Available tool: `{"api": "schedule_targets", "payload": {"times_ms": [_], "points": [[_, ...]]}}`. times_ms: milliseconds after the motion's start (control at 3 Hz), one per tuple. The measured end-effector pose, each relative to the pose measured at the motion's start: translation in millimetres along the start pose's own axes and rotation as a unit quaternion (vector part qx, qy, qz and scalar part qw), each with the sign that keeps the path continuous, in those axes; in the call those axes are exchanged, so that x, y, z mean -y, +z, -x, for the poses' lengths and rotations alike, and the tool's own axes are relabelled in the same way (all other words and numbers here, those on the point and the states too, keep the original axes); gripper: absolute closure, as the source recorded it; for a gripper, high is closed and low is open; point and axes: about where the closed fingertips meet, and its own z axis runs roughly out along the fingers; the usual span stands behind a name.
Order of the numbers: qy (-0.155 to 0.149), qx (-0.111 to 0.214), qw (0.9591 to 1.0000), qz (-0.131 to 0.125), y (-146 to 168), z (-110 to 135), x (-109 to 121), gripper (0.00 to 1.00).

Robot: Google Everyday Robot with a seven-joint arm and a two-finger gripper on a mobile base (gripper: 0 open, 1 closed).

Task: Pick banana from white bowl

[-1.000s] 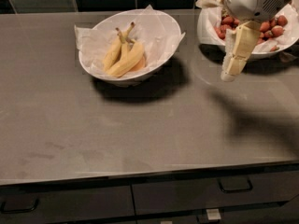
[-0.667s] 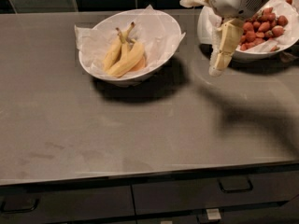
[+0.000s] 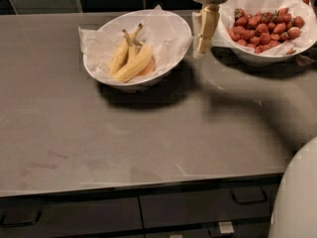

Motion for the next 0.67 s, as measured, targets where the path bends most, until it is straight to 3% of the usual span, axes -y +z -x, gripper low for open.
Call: {"api": "schedule_targets", "payload": {"times_ms": [333, 667], "points": [[-0.002, 0.004, 1.0000, -0.007, 5.2, 0.3, 7.2, 0.00], [-0.025, 0.010, 0.9996, -0.002, 19.8, -5.0, 23.1, 0.00]]}}
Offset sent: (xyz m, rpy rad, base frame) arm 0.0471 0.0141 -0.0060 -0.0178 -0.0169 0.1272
